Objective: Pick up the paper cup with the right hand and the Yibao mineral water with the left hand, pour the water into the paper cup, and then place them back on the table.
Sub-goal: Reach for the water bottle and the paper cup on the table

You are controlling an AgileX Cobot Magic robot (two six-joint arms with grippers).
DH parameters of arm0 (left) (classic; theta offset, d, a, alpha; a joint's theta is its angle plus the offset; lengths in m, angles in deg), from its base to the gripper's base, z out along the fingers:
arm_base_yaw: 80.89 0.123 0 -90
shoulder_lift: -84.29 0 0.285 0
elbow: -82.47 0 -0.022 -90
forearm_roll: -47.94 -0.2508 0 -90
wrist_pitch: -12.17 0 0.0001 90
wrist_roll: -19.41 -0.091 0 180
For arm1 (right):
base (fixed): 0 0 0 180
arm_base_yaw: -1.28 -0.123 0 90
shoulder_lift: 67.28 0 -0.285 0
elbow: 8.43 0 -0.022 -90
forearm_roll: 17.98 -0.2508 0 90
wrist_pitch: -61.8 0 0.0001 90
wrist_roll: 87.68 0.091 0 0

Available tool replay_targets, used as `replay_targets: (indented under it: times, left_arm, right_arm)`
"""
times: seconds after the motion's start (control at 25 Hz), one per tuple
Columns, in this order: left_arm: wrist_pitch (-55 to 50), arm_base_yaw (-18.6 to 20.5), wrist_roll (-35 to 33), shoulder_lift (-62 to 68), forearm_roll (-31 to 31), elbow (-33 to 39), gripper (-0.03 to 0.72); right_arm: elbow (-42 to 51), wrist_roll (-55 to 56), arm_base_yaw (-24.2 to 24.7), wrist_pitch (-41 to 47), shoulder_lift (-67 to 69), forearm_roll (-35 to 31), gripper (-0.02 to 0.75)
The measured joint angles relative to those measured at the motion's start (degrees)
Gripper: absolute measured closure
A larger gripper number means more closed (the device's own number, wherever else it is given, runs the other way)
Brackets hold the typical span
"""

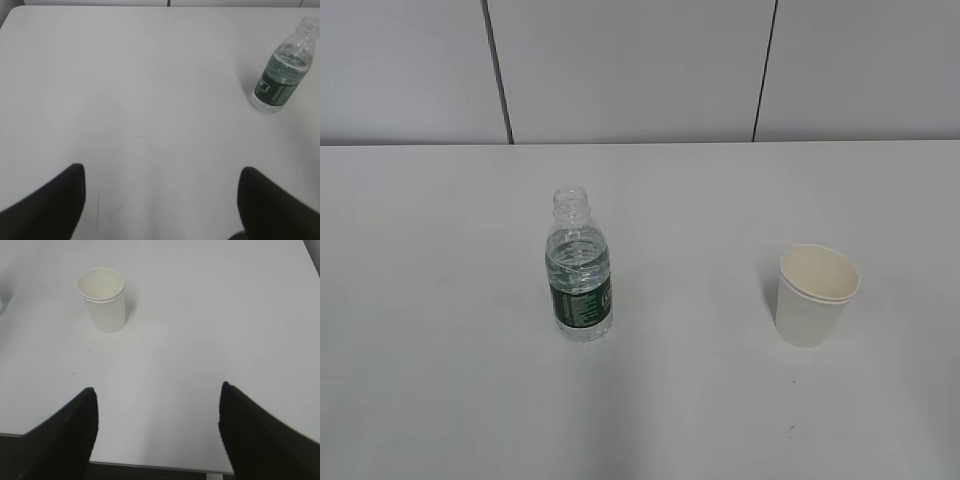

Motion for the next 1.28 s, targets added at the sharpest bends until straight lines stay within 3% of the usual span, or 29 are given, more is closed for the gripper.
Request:
replay_targets:
  times: [1.28]
  left_arm:
    - [0.0,0.0,0.0,0.0,0.0,0.0,0.146]
  right_arm:
    - [0.0,0.0,0.0,0.0,0.0,0.0,0.153]
